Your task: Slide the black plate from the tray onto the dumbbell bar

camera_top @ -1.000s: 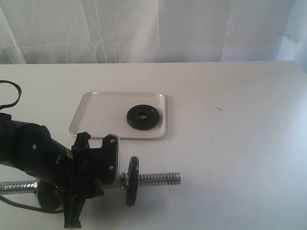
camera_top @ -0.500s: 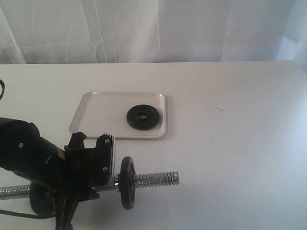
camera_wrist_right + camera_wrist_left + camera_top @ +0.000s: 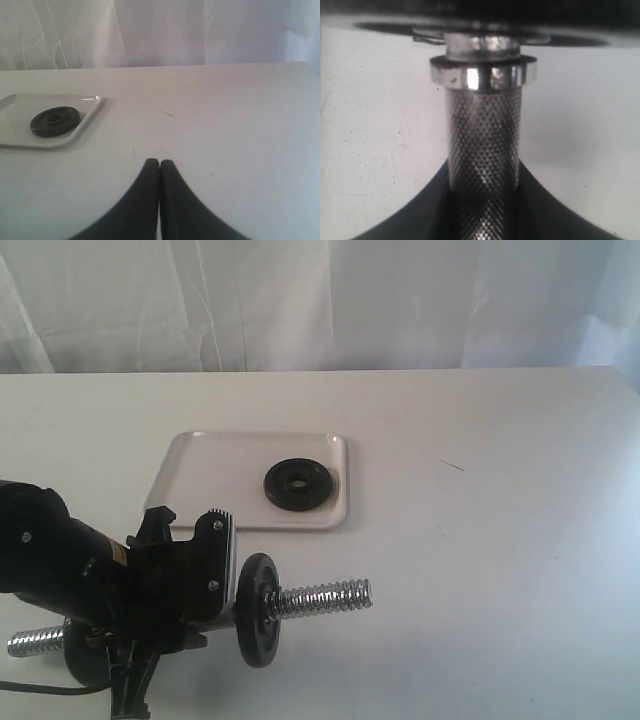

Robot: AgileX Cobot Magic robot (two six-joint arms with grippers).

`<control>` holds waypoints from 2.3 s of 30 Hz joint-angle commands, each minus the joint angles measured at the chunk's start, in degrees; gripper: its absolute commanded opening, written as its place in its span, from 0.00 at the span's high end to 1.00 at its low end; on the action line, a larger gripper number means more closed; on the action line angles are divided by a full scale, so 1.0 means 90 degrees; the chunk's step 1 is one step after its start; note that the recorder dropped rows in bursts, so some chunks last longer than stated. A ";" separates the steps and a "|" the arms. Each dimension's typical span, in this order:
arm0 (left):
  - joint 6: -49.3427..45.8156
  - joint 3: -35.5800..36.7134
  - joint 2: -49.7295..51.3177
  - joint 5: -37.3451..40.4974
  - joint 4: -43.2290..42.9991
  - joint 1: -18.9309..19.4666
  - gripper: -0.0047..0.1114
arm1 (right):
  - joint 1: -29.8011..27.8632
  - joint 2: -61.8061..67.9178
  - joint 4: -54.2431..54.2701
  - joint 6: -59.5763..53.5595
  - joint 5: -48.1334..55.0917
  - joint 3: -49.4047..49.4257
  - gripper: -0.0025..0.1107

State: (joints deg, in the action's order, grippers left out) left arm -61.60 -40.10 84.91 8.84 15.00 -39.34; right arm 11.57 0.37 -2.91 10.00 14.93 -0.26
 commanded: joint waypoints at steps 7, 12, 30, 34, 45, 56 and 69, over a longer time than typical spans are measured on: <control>0.0035 -0.0136 -0.0476 -0.0460 0.0152 -0.0030 0.96 | 0.0001 -0.0042 0.0007 0.0033 0.0008 0.0028 0.98; 0.0035 -0.0136 -0.0476 -0.0460 0.0152 -0.0030 0.96 | 0.0001 -0.0042 0.0007 0.0033 -0.0004 0.0028 0.98; 0.0470 -0.0136 -0.0474 -0.0502 0.0152 -0.0016 0.96 | 0.0001 -0.0042 0.1214 0.1129 -0.3830 0.0028 0.98; 0.0651 -0.0136 -0.0474 -0.0502 0.0152 -0.0016 0.96 | 0.0001 -0.0042 0.1214 0.1129 -0.4412 0.0028 0.98; 0.0687 -0.0136 -0.0474 -0.0516 0.0140 -0.0016 0.96 | 0.0001 0.0400 0.1533 0.1154 -0.2010 -0.0528 0.98; 0.0687 -0.0136 -0.0474 -0.0516 0.0140 -0.0016 0.96 | 0.0184 0.4636 0.1550 -0.1111 0.0934 -0.3807 0.98; 0.0687 -0.0136 -0.0474 -0.0503 0.0141 -0.0016 0.96 | 0.1639 1.0029 0.1981 -0.2785 0.2935 -0.8357 0.98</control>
State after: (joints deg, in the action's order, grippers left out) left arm -56.44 -40.01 83.62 9.23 13.86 -39.34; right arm 24.45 82.13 14.66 -12.58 39.07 -68.09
